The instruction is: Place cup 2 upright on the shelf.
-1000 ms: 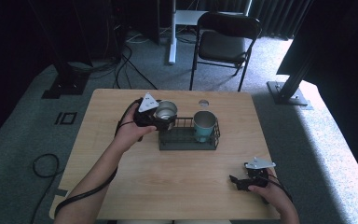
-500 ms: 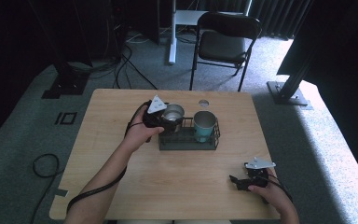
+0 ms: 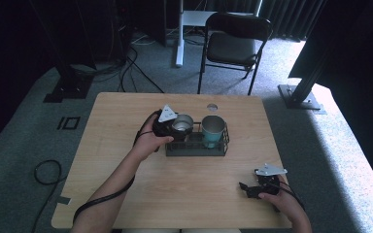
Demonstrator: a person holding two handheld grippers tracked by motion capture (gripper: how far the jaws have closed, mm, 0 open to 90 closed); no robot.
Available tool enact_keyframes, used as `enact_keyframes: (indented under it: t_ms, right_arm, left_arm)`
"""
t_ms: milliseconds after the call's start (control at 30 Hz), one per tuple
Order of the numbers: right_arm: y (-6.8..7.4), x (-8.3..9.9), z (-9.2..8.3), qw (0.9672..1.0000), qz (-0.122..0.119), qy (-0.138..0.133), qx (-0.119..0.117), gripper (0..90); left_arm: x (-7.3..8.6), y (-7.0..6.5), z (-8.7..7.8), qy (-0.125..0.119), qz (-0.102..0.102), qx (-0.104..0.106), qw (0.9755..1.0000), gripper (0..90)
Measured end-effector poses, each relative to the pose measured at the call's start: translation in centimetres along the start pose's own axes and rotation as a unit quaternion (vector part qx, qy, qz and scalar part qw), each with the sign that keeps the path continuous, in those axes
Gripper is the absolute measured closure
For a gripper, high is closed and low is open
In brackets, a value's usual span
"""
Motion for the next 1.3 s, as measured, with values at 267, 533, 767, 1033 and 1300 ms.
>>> enact_keyframes:
  t_ms: [267, 533, 767, 1033, 1300]
  right_arm:
    - [0.0, 0.0, 0.0, 1.0000, 0.000, 0.000, 0.000, 10.8]
    - [0.0, 0.0, 0.0, 1.0000, 0.000, 0.000, 0.000, 10.8]
    - [0.0, 0.0, 0.0, 1.0000, 0.000, 0.000, 0.000, 10.8]
    - [0.0, 0.0, 0.0, 1.0000, 0.000, 0.000, 0.000, 10.8]
    - [0.0, 0.0, 0.0, 1.0000, 0.000, 0.000, 0.000, 10.7]
  left_arm:
    - [1.0, -0.2, 0.7, 0.009, -0.004, 0.007, 0.9999, 13.9]
    - [1.8, -0.2, 1.1, 0.015, -0.001, 0.005, 0.9999, 13.8]
    - [1.4, -0.3, 0.6, 0.020, 0.009, 0.008, 0.9997, 9.4]
    - [0.9, 0.0, -0.5, 0.012, 0.003, 0.000, 0.9999, 7.9]
    - [0.9, 0.3, -1.6, 0.009, -0.002, 0.002, 1.0000, 7.9]
Point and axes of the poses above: each handheld gripper's, and its own axes: z roughly forward along the jaws, x roughly out of its underside, y roughly to its left, the point moved 4 cm from there along z, roughly forward along the jaws, and after that the axes turned 3 degrees about y, right-handed, at the moved point
